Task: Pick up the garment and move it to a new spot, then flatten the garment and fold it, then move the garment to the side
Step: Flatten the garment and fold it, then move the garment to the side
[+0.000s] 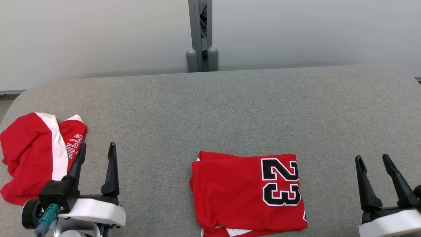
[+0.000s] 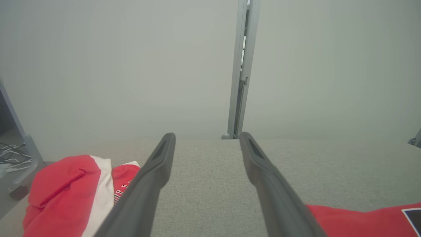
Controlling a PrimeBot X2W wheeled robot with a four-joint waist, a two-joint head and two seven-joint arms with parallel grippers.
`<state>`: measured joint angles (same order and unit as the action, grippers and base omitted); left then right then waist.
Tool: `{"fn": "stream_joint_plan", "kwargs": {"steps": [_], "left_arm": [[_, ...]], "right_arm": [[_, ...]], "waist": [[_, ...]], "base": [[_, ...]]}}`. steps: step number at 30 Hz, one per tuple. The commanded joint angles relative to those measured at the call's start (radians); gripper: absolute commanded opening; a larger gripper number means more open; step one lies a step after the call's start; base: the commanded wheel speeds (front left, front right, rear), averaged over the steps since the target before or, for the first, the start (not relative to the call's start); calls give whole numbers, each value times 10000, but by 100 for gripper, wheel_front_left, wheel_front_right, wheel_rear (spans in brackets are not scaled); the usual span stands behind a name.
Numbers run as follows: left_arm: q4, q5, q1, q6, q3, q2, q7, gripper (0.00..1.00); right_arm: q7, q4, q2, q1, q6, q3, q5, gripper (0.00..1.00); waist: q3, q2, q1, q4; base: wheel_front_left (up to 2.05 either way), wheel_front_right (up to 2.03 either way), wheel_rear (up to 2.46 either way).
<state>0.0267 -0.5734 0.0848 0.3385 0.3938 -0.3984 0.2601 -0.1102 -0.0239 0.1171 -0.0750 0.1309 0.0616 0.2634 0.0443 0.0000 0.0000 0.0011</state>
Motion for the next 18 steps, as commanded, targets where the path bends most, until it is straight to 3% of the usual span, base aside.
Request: {"fn": "stream_joint_plan", "kwargs": {"steps": [1, 10, 18], "left_arm": [[-28, 164, -66, -20, -120, -3, 49, 100], [40, 574, 0, -333, -365, 218, 56, 100], [106, 710, 371, -668, -271, 521, 58, 100]], "right_arm": [[79, -151, -41, -162, -4, 96, -67, 100], [378, -353, -169, -212, -4, -11, -129, 100], [1014, 528, 44, 103, -4, -531, -211, 100]], "waist": [[-13, 0, 0, 5], [162, 0, 0, 206], [571, 0, 0, 758]], "base": [[0, 0, 0], [0, 0, 0], [0, 0, 0]]}}
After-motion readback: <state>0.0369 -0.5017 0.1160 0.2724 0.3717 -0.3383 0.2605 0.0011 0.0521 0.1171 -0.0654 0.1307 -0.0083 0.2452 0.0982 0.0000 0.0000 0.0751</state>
